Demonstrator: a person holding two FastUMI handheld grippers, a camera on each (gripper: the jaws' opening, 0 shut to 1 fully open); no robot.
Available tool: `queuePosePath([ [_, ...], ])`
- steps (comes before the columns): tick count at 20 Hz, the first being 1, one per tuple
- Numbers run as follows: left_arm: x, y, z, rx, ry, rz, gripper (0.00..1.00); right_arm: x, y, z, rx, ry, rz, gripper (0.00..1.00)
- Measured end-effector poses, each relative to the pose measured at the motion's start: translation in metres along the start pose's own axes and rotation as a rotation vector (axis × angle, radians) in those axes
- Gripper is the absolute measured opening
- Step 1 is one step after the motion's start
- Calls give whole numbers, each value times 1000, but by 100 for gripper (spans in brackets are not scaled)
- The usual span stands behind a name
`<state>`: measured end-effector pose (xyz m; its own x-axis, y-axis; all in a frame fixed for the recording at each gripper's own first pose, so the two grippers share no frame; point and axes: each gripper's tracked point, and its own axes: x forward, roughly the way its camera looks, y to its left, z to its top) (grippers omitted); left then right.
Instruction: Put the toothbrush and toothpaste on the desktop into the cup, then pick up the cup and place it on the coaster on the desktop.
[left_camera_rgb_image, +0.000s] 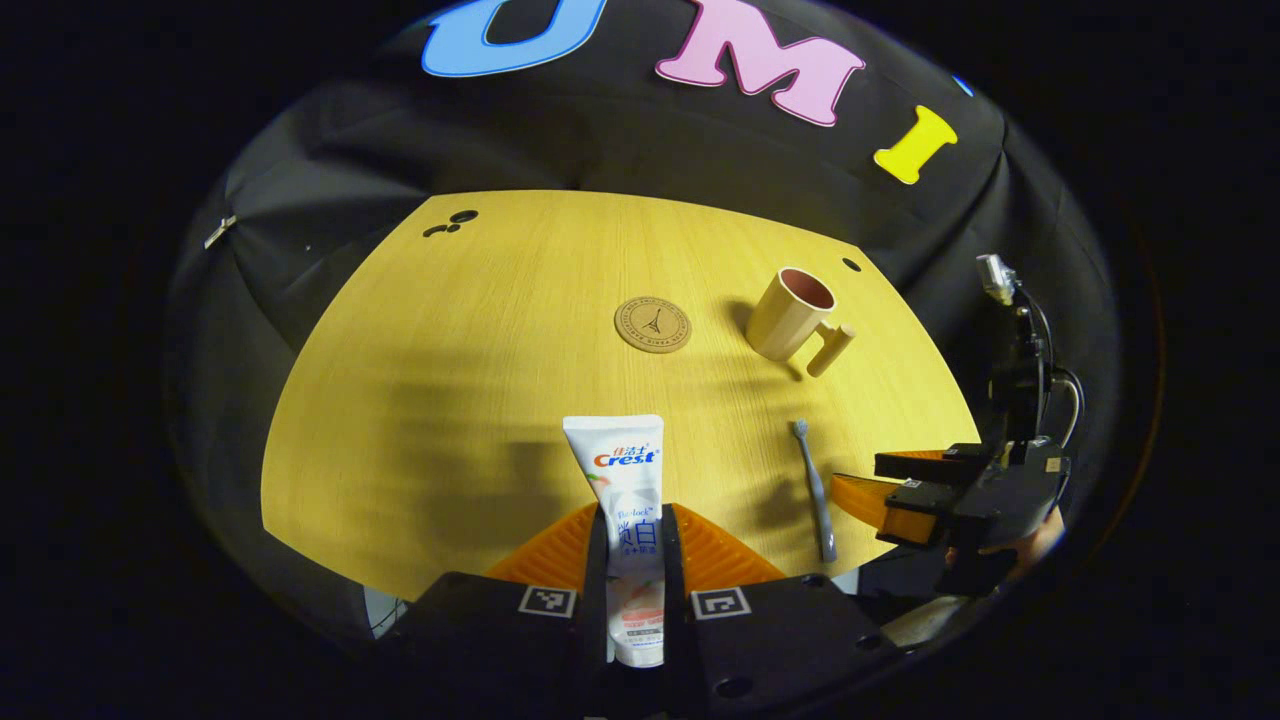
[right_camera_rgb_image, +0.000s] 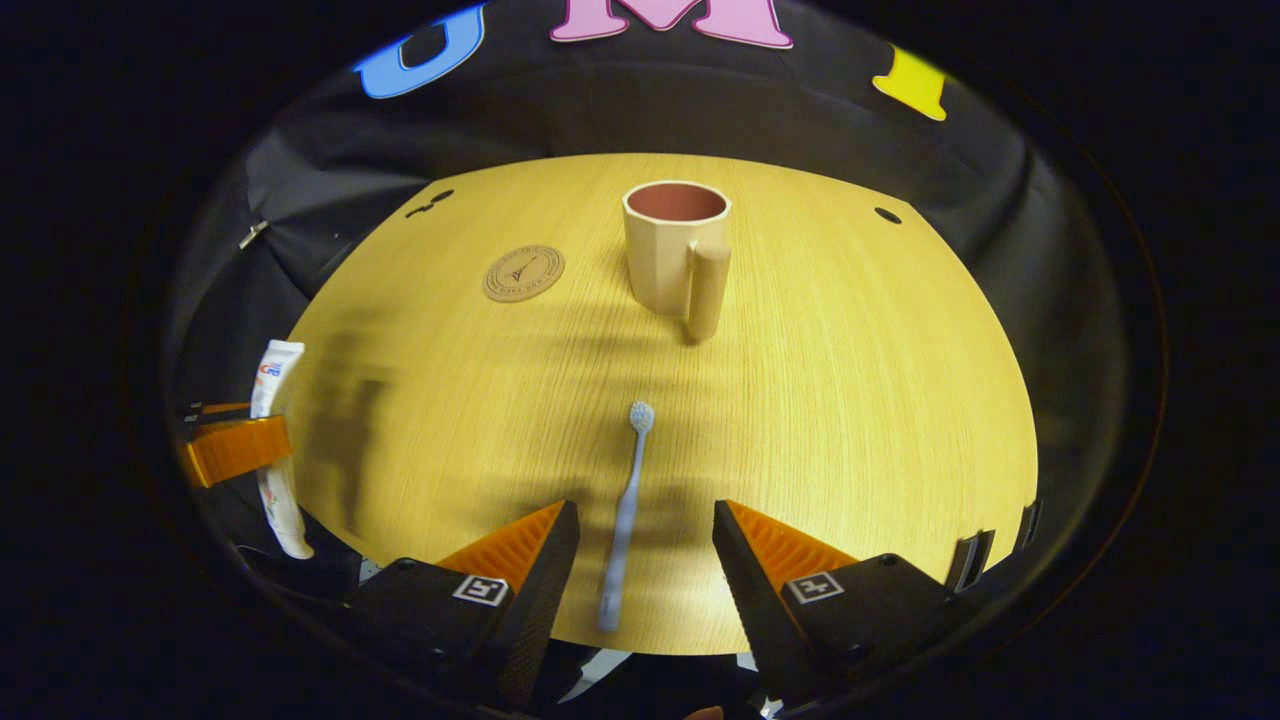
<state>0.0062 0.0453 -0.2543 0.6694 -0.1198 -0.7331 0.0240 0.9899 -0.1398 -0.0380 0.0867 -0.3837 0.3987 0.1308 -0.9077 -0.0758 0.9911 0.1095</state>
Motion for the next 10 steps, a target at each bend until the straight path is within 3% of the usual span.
queuePosePath([
  [1, -1, 3, -1, -3, 3, 4, 23, 5, 2, -5, -6, 16, 1, 83],
  [3, -3, 8, -3, -9, 6, 16, 32, 13, 5, -9, 4, 49, 6, 83],
  [6, -4, 12, -6, -19, 6, 27, 23, 22, 3, -9, 14, 61, -13, 81],
  [7, -4, 13, -7, -23, 10, 29, 27, 24, 2, -10, 12, 68, -20, 77],
  [10, -5, 16, -9, -27, 13, 39, 28, 30, 3, -17, 29, 99, -24, 65],
])
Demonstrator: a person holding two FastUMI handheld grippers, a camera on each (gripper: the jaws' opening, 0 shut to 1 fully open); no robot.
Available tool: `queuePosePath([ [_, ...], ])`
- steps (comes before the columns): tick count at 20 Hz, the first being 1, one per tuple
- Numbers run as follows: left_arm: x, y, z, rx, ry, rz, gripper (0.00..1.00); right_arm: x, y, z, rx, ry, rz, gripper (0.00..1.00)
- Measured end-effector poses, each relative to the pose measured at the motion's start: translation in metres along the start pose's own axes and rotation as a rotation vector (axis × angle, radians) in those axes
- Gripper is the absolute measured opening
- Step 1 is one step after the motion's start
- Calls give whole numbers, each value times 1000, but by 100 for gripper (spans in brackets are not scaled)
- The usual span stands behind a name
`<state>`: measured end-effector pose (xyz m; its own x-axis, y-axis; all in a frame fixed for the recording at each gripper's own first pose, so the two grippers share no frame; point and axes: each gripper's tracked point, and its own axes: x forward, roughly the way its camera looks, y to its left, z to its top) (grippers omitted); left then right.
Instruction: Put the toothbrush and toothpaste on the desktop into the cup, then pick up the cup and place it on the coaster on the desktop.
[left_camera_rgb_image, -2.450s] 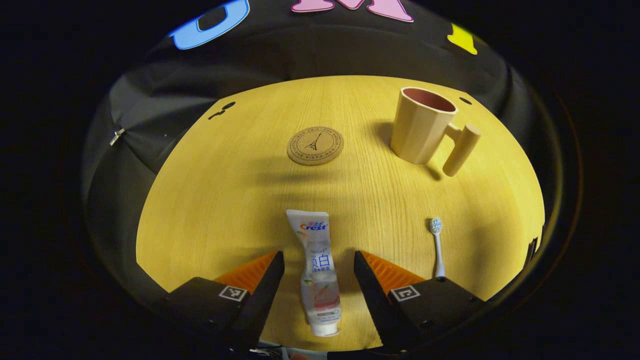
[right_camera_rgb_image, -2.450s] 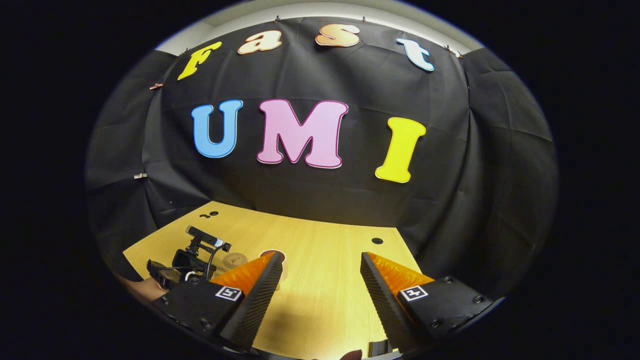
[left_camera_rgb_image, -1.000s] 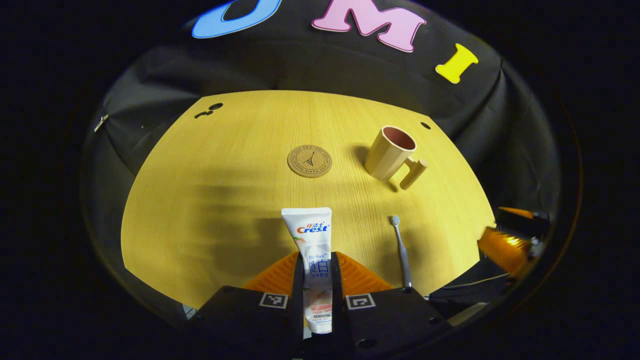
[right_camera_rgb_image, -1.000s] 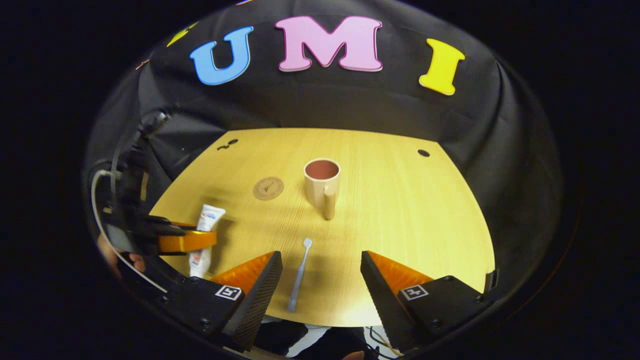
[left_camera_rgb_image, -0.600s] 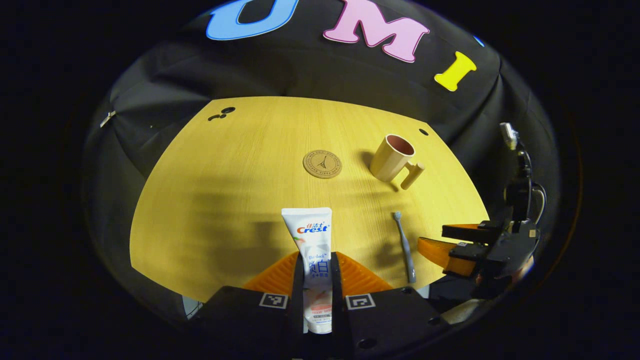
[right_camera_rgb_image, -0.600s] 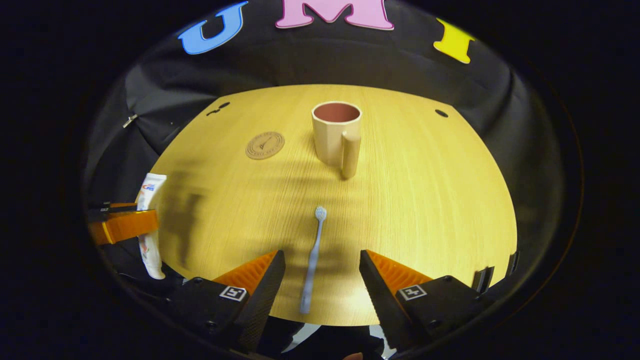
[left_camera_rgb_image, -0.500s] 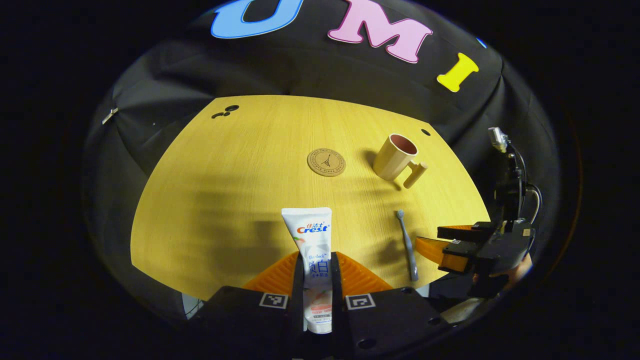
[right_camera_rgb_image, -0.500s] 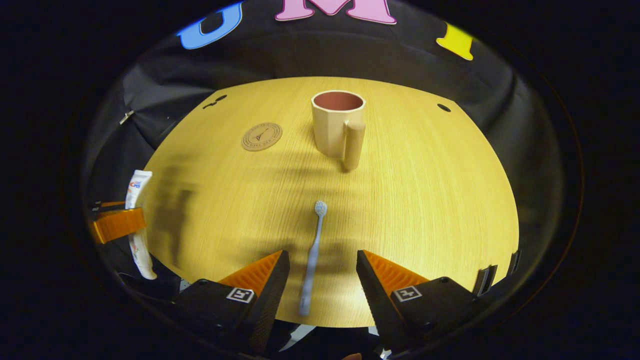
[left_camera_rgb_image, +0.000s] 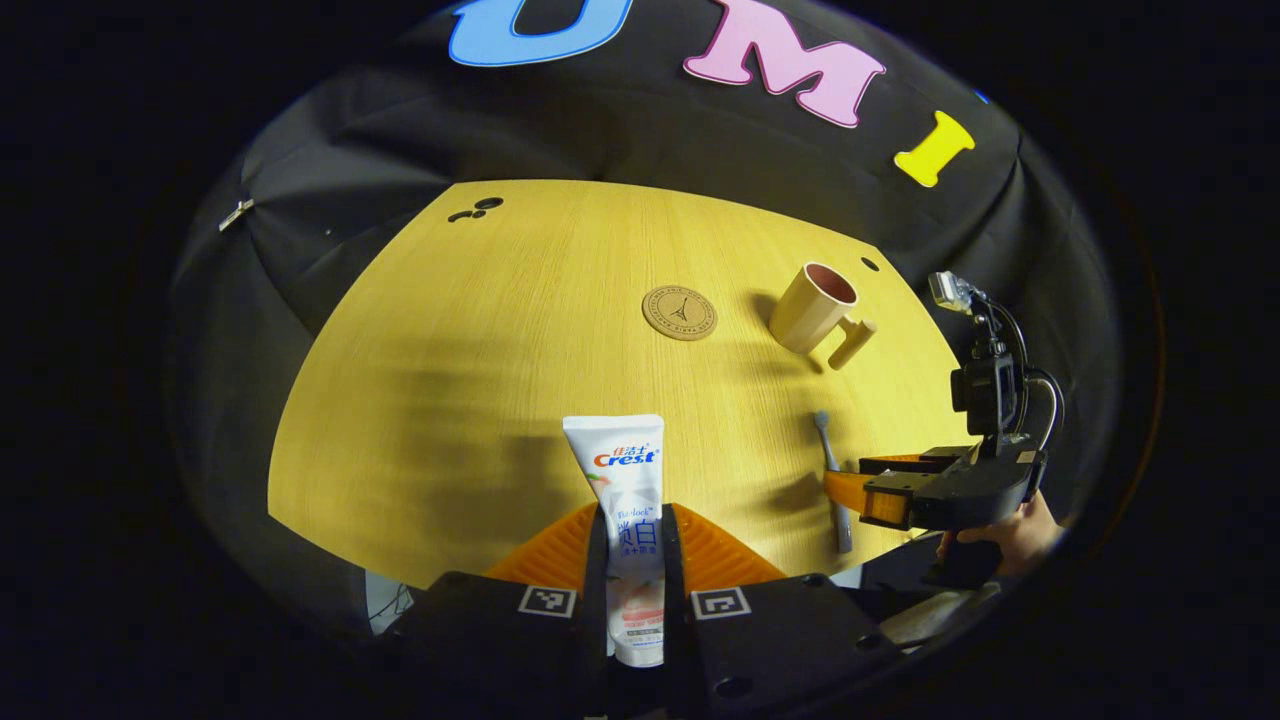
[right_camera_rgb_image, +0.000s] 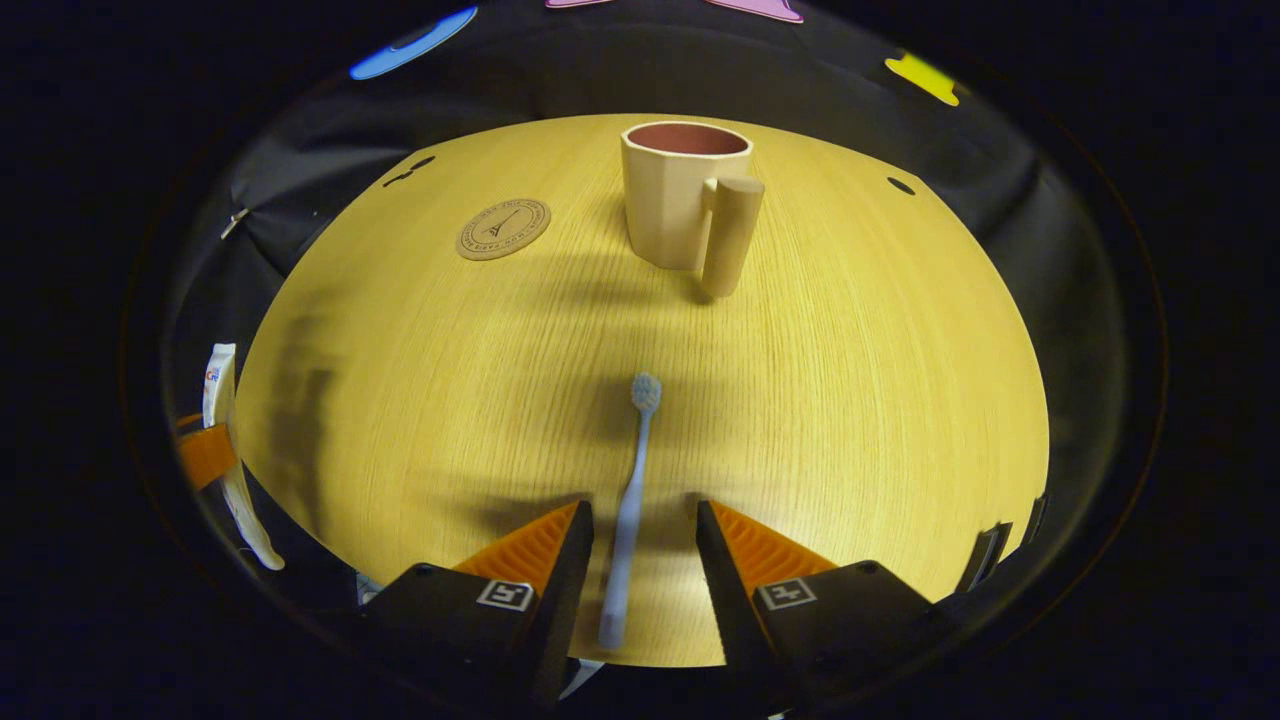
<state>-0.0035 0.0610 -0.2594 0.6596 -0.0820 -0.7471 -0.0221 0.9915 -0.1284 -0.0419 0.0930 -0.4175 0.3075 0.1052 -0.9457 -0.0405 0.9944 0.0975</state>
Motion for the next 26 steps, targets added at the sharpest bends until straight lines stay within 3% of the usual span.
queuePosePath([
  [1, -1, 1, 0, -1, -1, 4, 27, 3, 0, -6, 0, 21, -4, 51],
  [4, -2, 0, -3, -13, 0, 9, 28, 3, 1, -2, 24, 7, -16, 45],
  [5, -2, 0, -4, -18, 4, 11, 28, 2, 1, -4, 27, 18, -20, 31],
  [8, -3, -1, -6, -23, 4, 16, 28, 4, 3, -3, 6, 43, -15, 15],
  [13, -5, -12, -5, -31, -16, 9, 28, 1, 2, -1, 7, -3, 30, 10],
  [19, -7, -42, 30, -67, -158, -79, 28, -42, 9, 27, 24, -216, 164, 8],
  [20, -8, -50, 44, -69, -197, -101, 32, -52, 13, 34, 40, -248, 199, 8],
  [22, -13, -72, 78, -73, -292, -156, 27, -76, 15, 48, 89, -307, 270, 8],
  [26, -30, -131, 160, -114, -503, -365, 27, -124, 1, 77, 140, -434, 331, 8],
])
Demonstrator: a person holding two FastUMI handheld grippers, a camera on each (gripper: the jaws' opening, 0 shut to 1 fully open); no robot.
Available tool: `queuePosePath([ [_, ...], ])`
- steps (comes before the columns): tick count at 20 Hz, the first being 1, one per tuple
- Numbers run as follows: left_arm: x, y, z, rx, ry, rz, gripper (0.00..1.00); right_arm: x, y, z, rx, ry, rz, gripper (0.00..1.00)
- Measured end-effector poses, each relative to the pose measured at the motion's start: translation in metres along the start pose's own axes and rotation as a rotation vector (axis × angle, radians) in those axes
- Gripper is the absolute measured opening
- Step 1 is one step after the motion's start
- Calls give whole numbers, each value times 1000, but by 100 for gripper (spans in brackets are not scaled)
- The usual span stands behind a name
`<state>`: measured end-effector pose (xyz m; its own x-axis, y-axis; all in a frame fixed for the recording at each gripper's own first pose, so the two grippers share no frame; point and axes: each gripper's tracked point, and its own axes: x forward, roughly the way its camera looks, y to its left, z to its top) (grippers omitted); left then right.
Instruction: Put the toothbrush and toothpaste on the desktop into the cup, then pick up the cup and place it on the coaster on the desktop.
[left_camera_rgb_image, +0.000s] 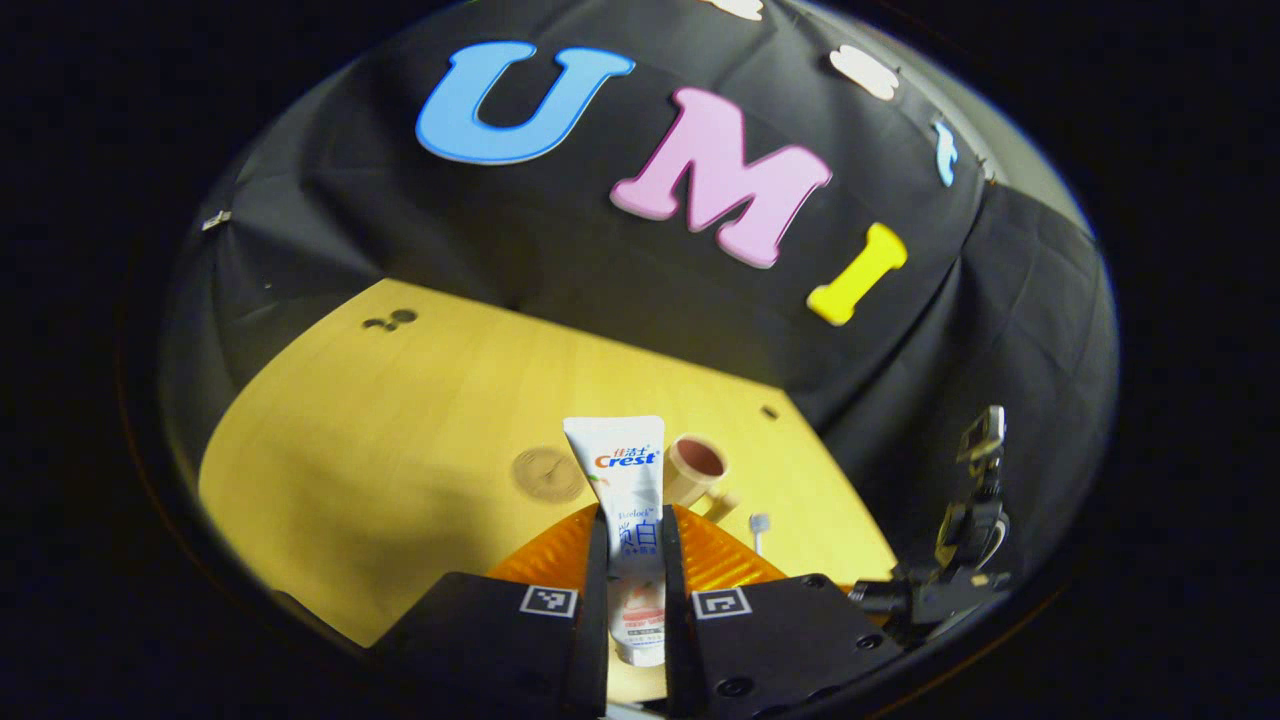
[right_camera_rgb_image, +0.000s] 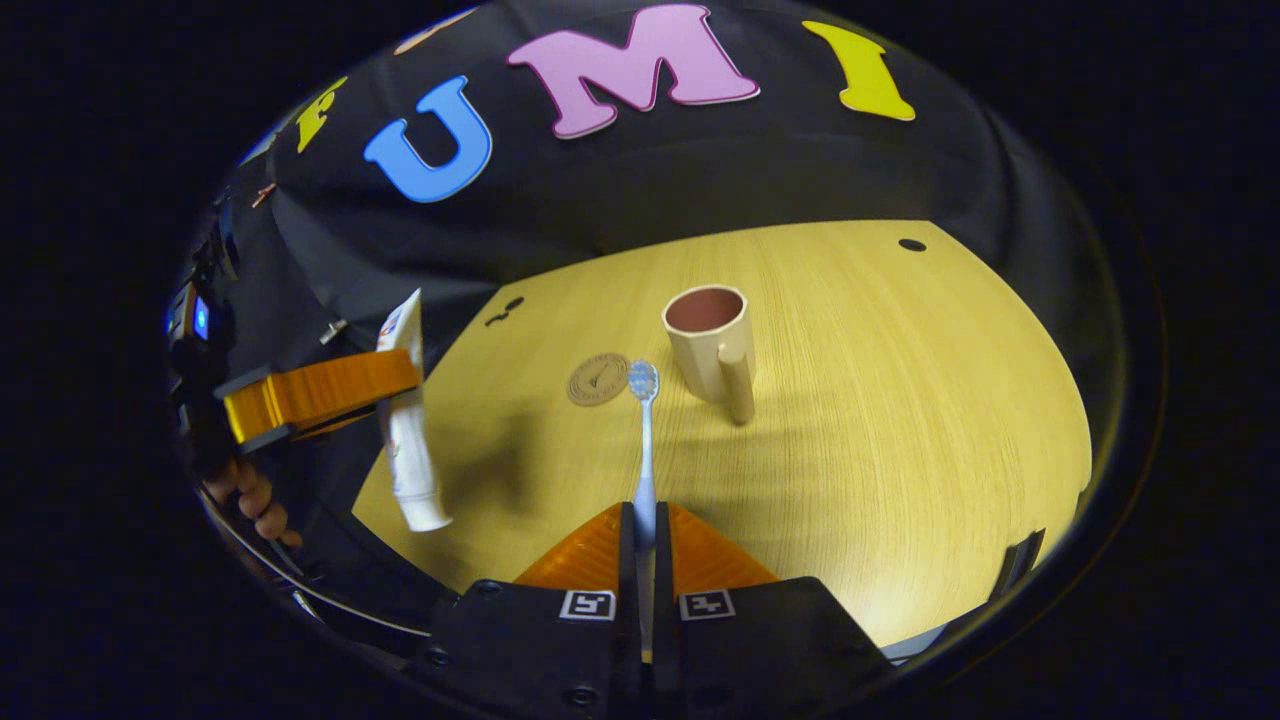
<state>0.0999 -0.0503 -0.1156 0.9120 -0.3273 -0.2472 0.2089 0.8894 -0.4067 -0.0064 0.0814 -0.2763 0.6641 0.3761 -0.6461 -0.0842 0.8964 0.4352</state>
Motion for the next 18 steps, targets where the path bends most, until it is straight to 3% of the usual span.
queuePosePath([
  [3, 36, -31, 38, -55, -124, -101, 28, -26, -8, 30, 15, -79, 13, 8],
  [6, 71, -44, 55, -26, -188, -124, 27, -47, -19, 47, 14, -117, -5, 8],
  [10, 114, -58, 56, -16, -193, -160, 27, -63, -39, 56, 32, -141, -29, 8],
  [18, 178, -51, 36, 101, -189, -151, 27, -81, -72, 64, 51, -195, -104, 8],
])
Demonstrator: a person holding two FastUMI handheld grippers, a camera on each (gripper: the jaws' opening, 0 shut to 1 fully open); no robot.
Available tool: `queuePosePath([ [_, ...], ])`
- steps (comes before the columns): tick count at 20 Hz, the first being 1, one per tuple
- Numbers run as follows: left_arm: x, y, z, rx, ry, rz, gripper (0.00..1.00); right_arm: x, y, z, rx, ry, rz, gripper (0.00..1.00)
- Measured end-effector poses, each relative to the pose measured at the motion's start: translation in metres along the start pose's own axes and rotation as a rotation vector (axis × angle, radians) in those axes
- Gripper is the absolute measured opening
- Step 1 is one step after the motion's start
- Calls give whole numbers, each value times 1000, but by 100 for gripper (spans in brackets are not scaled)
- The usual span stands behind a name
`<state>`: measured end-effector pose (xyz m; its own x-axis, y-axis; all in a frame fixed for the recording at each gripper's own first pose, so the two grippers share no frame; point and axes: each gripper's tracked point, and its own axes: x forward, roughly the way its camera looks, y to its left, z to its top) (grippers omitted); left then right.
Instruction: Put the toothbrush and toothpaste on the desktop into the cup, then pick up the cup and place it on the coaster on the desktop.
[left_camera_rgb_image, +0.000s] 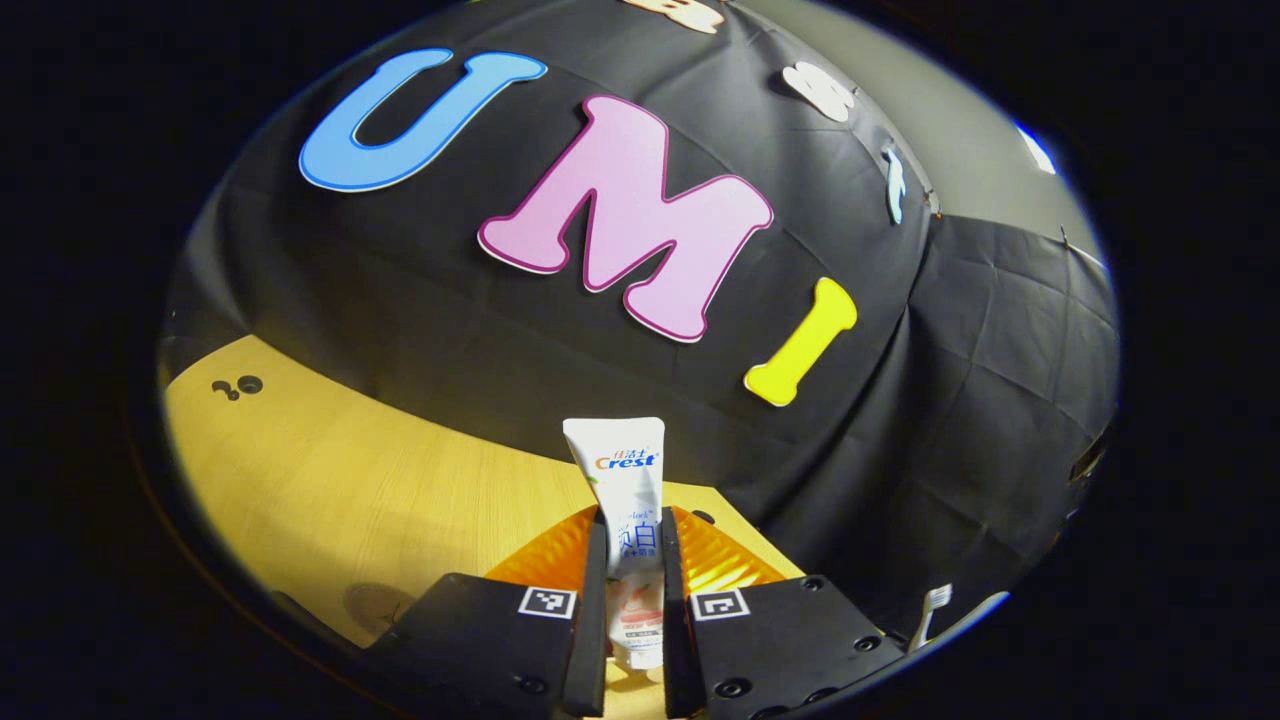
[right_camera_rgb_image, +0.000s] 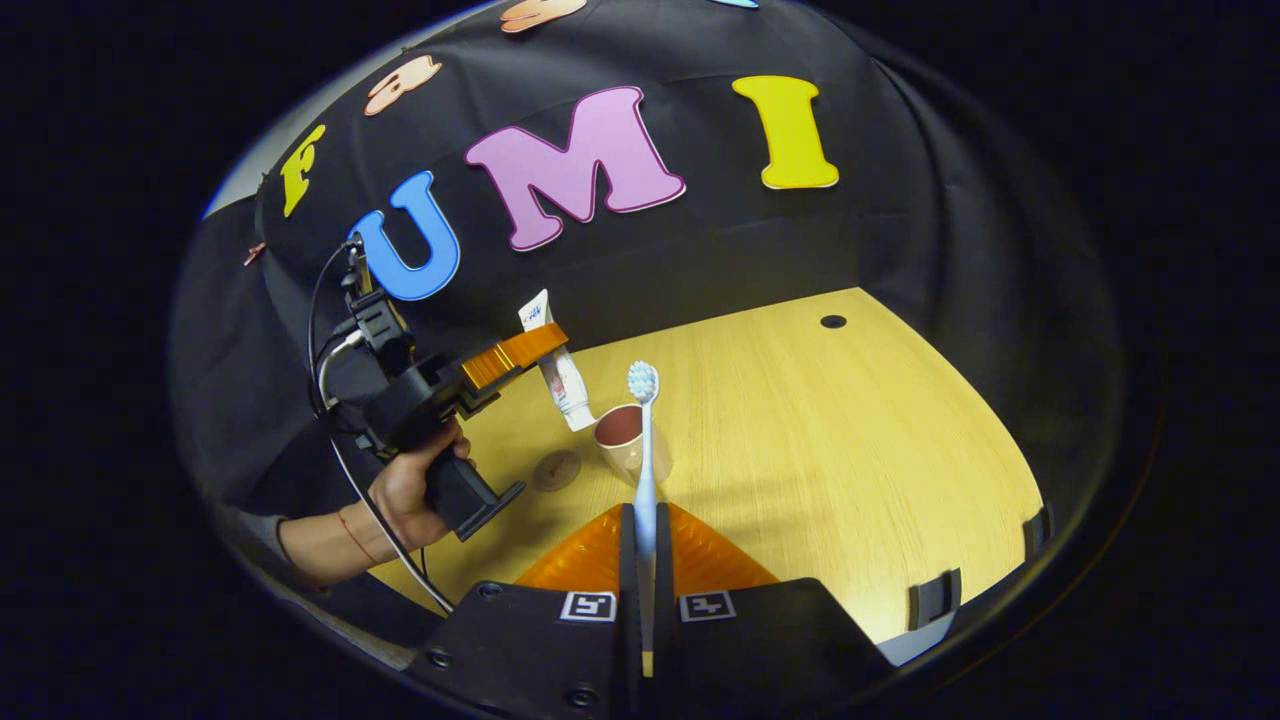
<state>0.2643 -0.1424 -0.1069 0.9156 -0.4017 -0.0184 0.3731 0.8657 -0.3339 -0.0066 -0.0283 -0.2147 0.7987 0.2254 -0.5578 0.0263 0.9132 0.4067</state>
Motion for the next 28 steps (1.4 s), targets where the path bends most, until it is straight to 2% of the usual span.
queuePosePath([
  [7, 37, 16, -49, 109, 75, 5, 27, -16, -22, -4, 20, -38, -74, 8],
  [8, 39, 18, -57, 113, 87, 13, 28, -18, -25, -2, 25, -44, -83, 14],
  [9, 41, 19, -64, 119, 98, 19, 29, -19, -28, -1, 29, -49, -92, 8],
  [10, 42, 21, -72, 126, 110, 25, 29, -20, -29, -2, 35, -50, -97, 8],
  [14, 38, 20, -97, 119, 190, 23, 34, -21, -30, -4, 55, -47, -101, 8],
  [15, 37, 21, -102, 123, 209, 33, 40, -22, -30, -4, 58, -47, -100, 8],
  [16, 33, 22, -102, 133, 209, 47, 42, -21, -29, -2, 64, -49, -97, 8],
  [18, 24, 17, -102, 132, 215, 46, 48, -19, -25, 3, 80, -56, -80, 8],
  [19, 18, 15, -98, 140, 216, 48, 63, -16, -22, 6, 92, -60, -67, 8],
  [20, 12, 14, -94, 154, 214, 50, 58, -12, -18, 12, 108, -68, -47, 8],
  [21, 2, 9, -89, 168, 211, 47, 69, -6, -12, 20, 132, -78, -23, 8],
  [24, -33, 2, -59, 212, 181, 54, 73, 22, 3, 46, 210, -113, 44, 8],
  [25, -49, 1, -50, 223, 167, 51, 82, 32, 6, 54, 215, -122, 55, 8],
  [26, -66, 1, -42, 227, 165, 56, 73, 43, 10, 64, 220, -136, 70, 8],
  [28, -101, 9, -37, 225, 177, 70, 73, 67, 21, 82, 231, -165, 102, 8],
])
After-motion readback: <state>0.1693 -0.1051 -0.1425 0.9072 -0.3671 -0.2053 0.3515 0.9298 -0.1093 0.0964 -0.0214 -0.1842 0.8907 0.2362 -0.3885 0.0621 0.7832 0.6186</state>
